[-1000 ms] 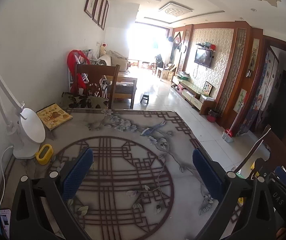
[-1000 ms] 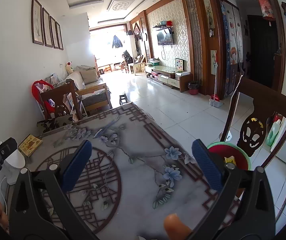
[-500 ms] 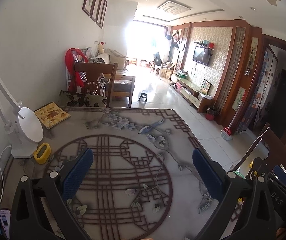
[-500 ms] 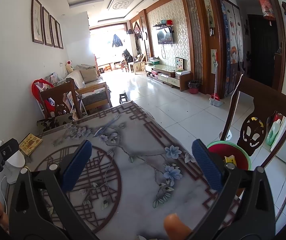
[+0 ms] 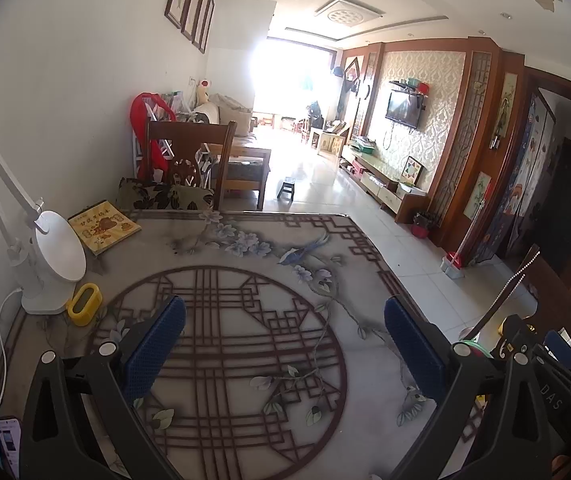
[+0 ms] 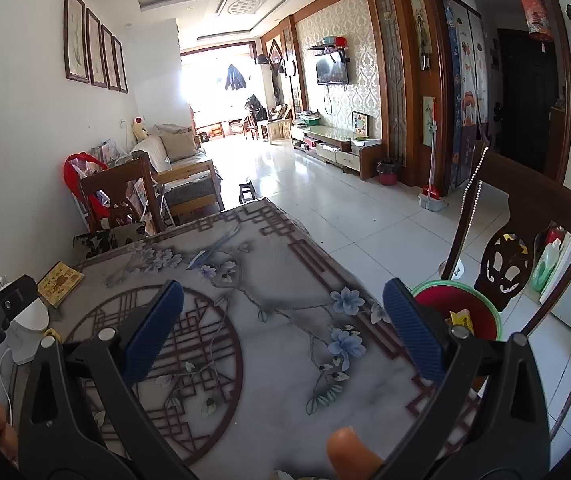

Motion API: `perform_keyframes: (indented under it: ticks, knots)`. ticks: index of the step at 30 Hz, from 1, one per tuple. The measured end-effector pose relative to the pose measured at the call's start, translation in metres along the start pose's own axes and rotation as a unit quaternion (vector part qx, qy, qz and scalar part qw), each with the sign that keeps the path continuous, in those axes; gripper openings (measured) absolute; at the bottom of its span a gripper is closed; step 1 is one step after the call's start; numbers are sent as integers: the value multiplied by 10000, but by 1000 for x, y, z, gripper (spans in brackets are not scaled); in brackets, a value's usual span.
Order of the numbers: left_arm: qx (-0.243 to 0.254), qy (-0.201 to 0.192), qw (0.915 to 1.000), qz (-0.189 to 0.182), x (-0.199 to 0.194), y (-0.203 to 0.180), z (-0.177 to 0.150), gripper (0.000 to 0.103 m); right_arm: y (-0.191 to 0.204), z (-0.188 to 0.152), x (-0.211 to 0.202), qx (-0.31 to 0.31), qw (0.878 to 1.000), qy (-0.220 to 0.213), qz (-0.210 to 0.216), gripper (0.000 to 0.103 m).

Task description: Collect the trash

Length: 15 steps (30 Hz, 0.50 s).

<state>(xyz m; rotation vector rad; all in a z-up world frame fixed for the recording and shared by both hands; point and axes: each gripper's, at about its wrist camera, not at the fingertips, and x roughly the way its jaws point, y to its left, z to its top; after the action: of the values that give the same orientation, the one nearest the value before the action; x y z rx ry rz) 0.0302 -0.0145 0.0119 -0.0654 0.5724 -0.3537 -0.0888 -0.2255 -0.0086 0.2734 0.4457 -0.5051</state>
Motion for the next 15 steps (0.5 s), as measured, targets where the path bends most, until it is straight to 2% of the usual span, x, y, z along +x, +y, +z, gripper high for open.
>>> perform_keyframes:
  ticks: [9, 13, 15]
  knots:
    - [71, 162, 9998, -25, 12, 4, -10, 95, -1, -2, 9, -35, 9999, 102, 14, 99]
    - [-45, 507, 9985, 181, 35, 23, -27, 95, 2, -9, 21, -106, 9994, 319, 37, 99]
    - [-32, 689, 9965, 474, 50, 41, -43, 95, 5, -17, 33, -181, 9984, 530, 39, 99]
